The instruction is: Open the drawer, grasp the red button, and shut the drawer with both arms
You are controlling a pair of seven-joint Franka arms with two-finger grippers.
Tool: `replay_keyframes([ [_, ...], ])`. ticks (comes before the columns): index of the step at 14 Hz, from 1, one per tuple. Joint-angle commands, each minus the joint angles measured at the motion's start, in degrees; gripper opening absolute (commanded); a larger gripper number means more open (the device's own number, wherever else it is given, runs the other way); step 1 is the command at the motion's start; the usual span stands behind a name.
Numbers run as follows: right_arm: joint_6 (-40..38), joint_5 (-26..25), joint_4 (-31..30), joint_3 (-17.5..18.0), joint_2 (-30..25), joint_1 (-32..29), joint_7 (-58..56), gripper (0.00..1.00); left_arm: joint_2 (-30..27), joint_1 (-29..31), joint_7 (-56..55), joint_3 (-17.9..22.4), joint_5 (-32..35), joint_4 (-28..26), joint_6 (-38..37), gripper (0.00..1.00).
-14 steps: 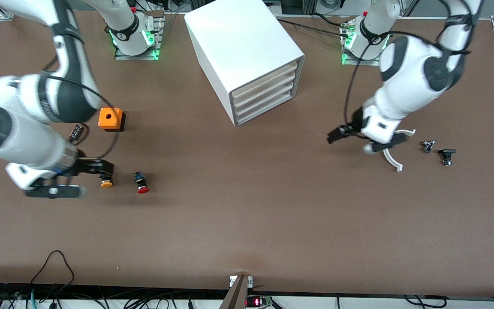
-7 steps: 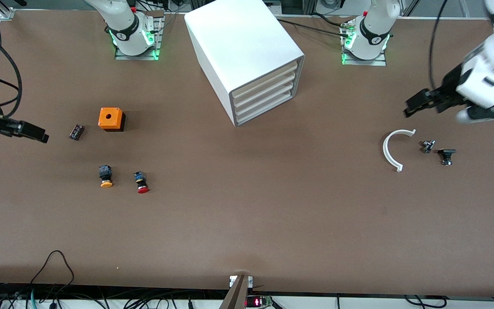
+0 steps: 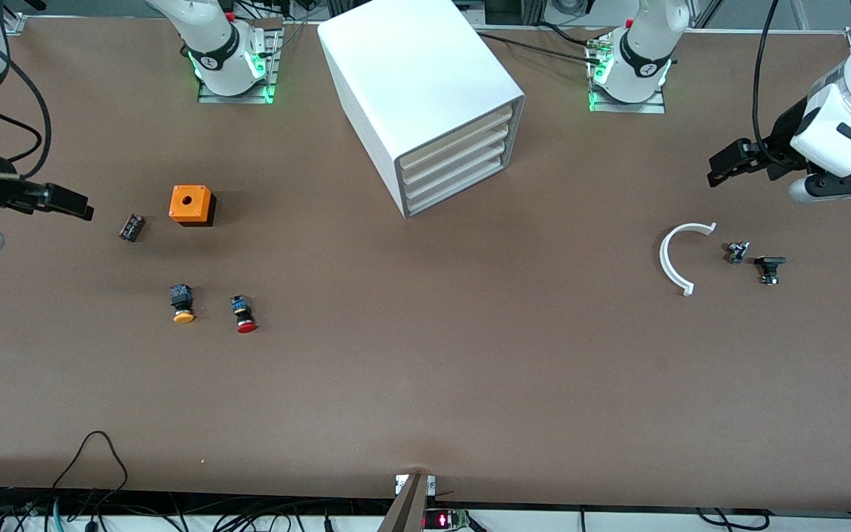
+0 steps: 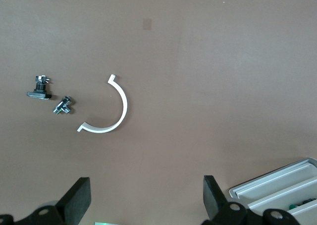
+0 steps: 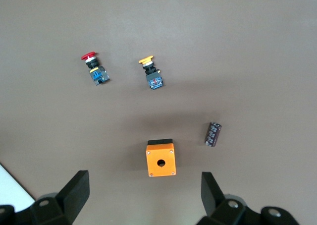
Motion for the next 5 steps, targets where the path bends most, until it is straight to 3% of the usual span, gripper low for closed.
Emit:
replay_keyframes([
  [1, 3.2, 0.1, -6.2, 0.1, -4.9, -0.6, -3.2, 1.00, 1.3, -0.2, 0.9, -0.2, 1.5, 2.5, -1.8, 1.00],
  [5, 4.6, 0.1, -6.1, 0.1, -4.8, -0.6, -2.9, 1.00, 1.6, -0.2, 0.9, -0.2, 1.6, 3.0, -1.4, 1.00],
])
